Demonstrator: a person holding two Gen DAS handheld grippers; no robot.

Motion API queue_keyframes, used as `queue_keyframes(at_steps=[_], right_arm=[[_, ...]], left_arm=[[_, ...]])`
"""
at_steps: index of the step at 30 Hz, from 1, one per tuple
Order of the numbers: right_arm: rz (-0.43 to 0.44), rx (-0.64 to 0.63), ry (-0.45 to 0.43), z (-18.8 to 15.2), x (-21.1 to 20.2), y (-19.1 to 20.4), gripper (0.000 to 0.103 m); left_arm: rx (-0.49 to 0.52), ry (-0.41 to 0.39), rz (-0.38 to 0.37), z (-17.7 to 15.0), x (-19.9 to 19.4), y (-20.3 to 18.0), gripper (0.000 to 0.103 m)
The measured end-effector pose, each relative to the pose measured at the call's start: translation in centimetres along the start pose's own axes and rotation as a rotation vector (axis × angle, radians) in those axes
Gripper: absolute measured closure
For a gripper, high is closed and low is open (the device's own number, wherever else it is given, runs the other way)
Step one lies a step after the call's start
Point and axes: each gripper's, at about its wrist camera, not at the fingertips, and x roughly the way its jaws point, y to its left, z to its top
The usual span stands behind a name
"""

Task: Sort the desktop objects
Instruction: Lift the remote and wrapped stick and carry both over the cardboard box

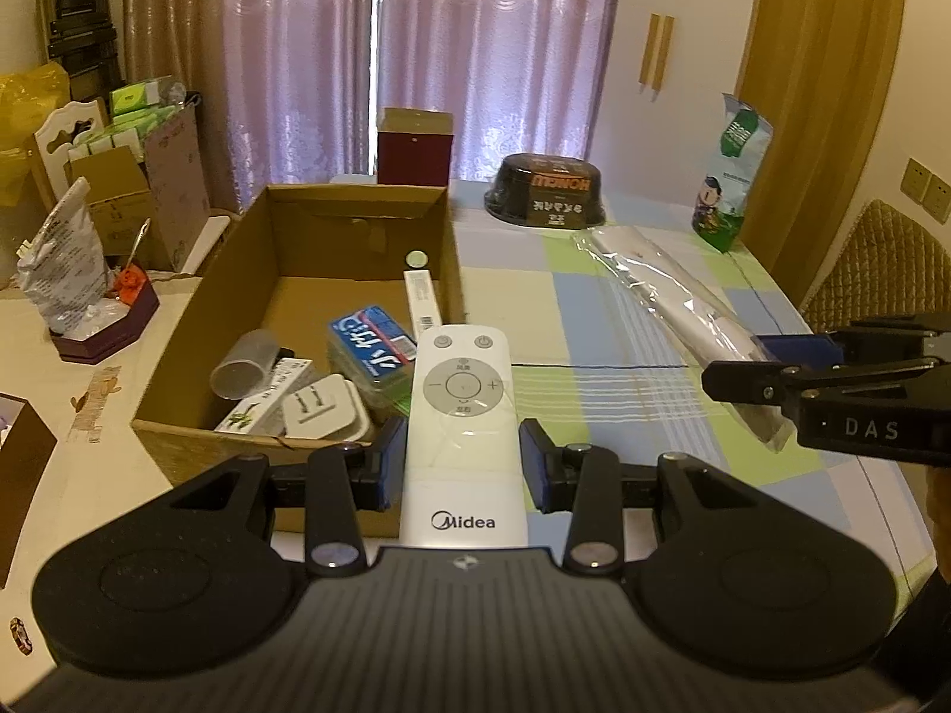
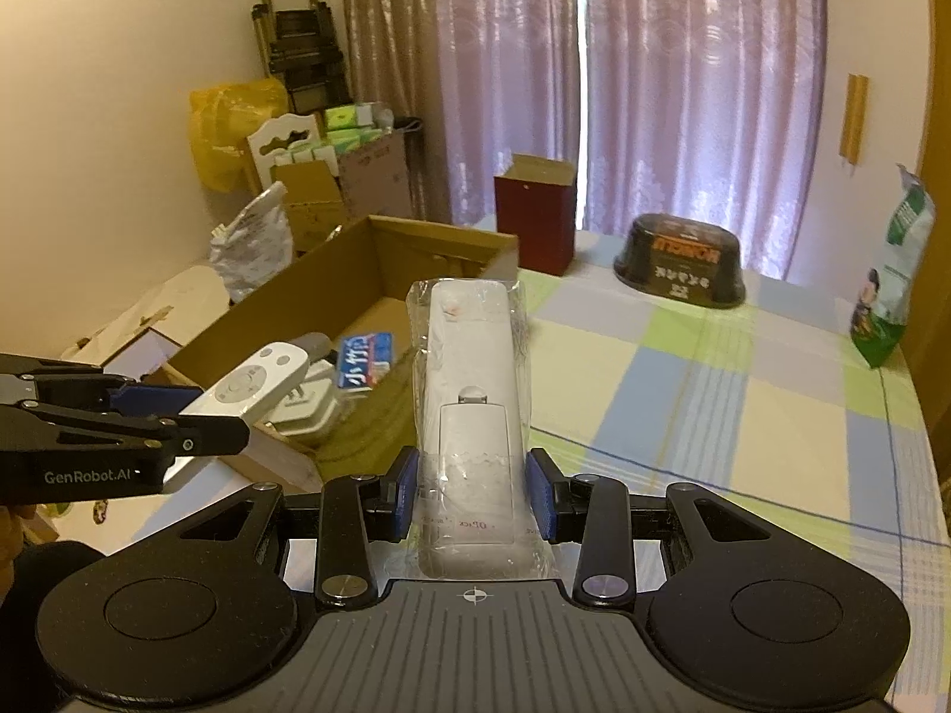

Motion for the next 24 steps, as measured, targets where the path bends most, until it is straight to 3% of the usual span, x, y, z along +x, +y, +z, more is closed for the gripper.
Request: queue_keyframes(at_steps=[24], right_arm=[[0.089,-0.039,-0.061,6.1,4.3,3.6,0.066]], left_arm=[[-0.017,-0.050,0.079,3.0,0.4,5.5,0.068]])
